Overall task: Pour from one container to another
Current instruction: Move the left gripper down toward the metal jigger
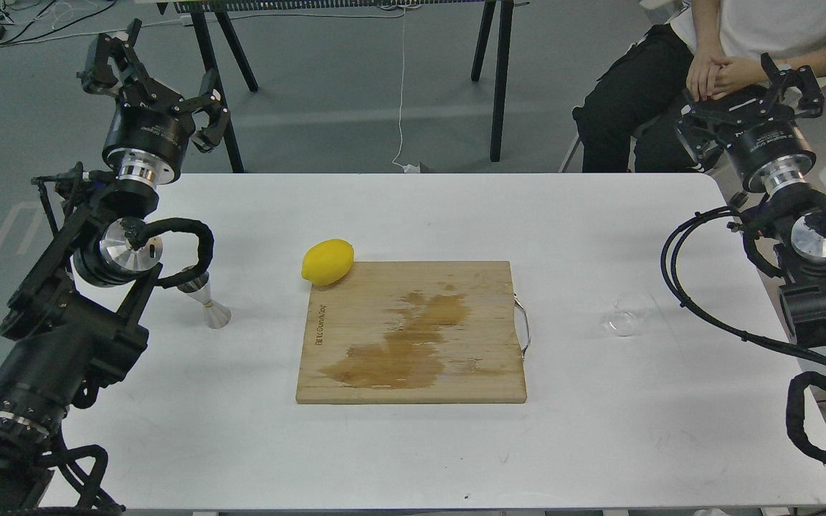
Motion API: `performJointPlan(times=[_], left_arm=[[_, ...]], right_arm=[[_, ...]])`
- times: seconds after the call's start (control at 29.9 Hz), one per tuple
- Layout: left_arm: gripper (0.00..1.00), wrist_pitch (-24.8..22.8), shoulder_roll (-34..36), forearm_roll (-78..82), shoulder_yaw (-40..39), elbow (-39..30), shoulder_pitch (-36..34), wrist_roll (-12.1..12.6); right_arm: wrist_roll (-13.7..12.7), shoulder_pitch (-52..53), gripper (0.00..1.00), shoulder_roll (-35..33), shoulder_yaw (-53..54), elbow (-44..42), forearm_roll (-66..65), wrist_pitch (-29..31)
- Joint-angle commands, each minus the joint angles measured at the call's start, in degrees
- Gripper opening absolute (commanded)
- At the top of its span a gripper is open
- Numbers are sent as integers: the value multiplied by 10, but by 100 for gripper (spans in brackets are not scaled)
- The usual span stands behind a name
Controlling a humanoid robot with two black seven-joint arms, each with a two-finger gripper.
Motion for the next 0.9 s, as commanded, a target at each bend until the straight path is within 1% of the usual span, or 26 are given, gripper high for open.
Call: performJointPlan(times=[0.0,0.1,0.2,0.23,0.3,0.37,0.43,0.53,0.6,0.67,0.74,0.87], left_arm=[[100,1,3,0,-2,-3,4,-1],[100,2,6,-1,-5,-11,11,3],[100,11,17,-1,-6,-49,23,0],[100,11,27,-1,-4,-62,33,5],[100,4,60,0,5,-96,53,11],[100,-11,104,7,24,-152,87,11],[100,-18,160,8,43,-206,121,11],[100,-17,241,27,48,-288,178,10],[100,-15,284,70,48,-332,221,6],[99,-9,310,127,45,-369,256,2],[99,9,322,195,44,-396,290,0],[99,61,326,364,48,-430,353,0]], right_arm=[[3,0,100,0,-1,0,0,0],[3,-3,100,1,-1,1,0,0],[2,-10,100,3,-2,5,0,0],[1,-11,100,3,-2,7,0,0],[-3,-17,100,3,-2,13,1,0],[-4,-27,100,-3,0,29,1,0],[-4,-43,100,-5,2,50,1,0],[-4,-77,100,-12,7,92,1,0],[-2,-94,100,-14,9,112,1,0],[1,-107,100,-14,11,120,2,0],[2,-111,100,-14,12,120,2,0],[3,-121,100,-14,13,120,3,0]])
